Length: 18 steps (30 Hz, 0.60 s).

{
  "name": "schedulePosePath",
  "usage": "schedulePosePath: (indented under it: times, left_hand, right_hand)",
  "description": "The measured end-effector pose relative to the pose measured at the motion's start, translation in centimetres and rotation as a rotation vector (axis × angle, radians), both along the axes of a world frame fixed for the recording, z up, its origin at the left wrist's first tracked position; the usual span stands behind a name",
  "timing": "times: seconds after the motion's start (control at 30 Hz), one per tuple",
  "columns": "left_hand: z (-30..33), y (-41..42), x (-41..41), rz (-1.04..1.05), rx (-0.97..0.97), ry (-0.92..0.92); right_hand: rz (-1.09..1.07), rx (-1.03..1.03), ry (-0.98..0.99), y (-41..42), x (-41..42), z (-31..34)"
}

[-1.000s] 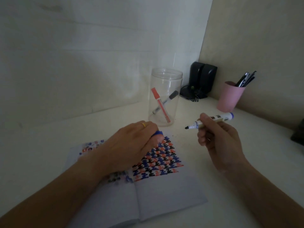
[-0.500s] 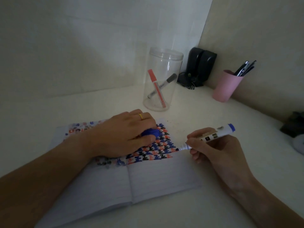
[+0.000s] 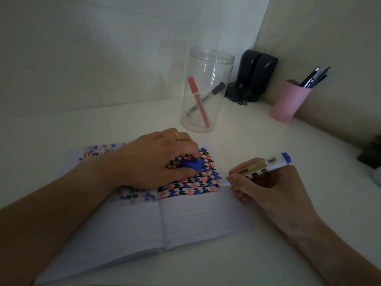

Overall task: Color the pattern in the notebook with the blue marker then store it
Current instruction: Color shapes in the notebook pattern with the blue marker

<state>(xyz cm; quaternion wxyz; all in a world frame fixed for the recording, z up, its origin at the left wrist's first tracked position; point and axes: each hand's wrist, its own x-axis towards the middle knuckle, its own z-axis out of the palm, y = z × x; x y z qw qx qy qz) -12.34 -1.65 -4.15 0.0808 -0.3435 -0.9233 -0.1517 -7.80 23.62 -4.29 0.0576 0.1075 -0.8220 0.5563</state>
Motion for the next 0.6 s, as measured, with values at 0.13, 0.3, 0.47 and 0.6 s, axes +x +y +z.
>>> schedulePosePath:
  times: [0.13,0.3,0.47,0.6]
  left_hand:
    - [0.05,0.04,0.05,-0.006,-0.001,-0.008]
    - [0.0,-0.05,0.02,-0.008,0.004,-0.011]
    - [-0.01,-0.07,0.05,-0.011,0.008,0.002]
    - [-0.01,-0.05,0.04,-0.008,0.004,0.006]
  right_hand:
    - [-0.053,0.04,0.005,0.05,-0.1,-0.18]
    - [-0.044,-0.008,-0.007,0.06,-0.07,-0.02]
    - [-0.033,0.04,-0.008,0.05,-0.05,-0.09]
    - [-0.046,-0.012,-0.018,0.19,-0.1,-0.1]
